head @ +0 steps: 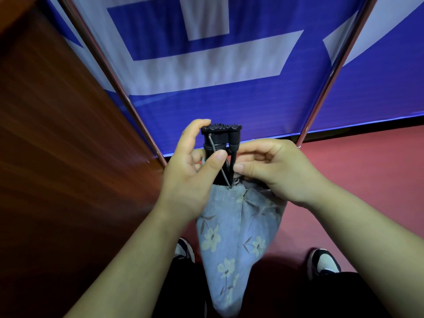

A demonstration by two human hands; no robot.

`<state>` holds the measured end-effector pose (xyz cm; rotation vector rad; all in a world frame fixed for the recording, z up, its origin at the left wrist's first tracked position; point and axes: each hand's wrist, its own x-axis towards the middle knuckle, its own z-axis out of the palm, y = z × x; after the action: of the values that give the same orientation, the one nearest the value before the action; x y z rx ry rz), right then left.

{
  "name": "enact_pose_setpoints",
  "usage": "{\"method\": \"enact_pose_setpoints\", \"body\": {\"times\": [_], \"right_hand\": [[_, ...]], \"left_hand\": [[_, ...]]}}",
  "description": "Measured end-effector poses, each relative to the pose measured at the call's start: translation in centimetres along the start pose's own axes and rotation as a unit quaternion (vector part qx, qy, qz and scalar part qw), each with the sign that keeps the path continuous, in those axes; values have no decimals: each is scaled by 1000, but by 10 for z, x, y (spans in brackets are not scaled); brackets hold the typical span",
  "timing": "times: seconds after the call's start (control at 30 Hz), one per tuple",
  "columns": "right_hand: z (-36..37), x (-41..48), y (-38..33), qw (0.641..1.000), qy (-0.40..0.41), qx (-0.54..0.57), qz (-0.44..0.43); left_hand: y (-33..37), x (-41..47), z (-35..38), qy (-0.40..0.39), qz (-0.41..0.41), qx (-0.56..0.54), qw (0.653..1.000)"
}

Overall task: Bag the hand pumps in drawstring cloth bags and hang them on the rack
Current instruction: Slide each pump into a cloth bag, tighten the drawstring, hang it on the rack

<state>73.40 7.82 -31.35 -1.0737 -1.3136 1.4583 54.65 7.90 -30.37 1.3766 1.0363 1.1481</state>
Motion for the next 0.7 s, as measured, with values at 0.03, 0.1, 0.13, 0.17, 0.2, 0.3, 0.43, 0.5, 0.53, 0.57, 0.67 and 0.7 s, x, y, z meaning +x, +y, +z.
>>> {"method": "enact_pose_setpoints", "body": {"times": [0.03,0.1,0.13,0.17,0.2,0.3,0.43,0.5,0.53,0.57,0.67,0.7], "right_hand": [[-3,0,0,1000,4,-29,3],[-10,1,0,992,-3,-128,-5],[-13,1,2,985,-15,-172,-10],[-14,1,4,979,-25,-200,-13],[-15,0,5,976,-28,-215,-12],[-15,0,7,975,-19,-220,-14],[-15,0,7,971,14,-237,-39],[-15,-1,6,974,37,-218,-50],[-15,-1,5,974,36,-216,-58],[-14,-1,5,971,27,-228,-67],[-10,-3,7,970,-30,-237,-49],[-9,-3,7,973,-42,-223,-33]], "left_hand": [[0,1,-1,2,6,-5,1000],[0,2,-3,8,20,-1,1000],[0,2,-5,12,26,4,1000],[0,3,-6,13,30,6,999],[0,3,-8,12,33,8,999],[0,4,-11,19,41,23,999],[0,5,-18,44,51,69,995],[1,5,-20,55,54,83,994],[1,5,-20,59,53,88,993],[1,5,-19,61,53,92,992],[-1,6,-20,64,59,96,992],[-1,6,-20,68,61,96,991]]}}
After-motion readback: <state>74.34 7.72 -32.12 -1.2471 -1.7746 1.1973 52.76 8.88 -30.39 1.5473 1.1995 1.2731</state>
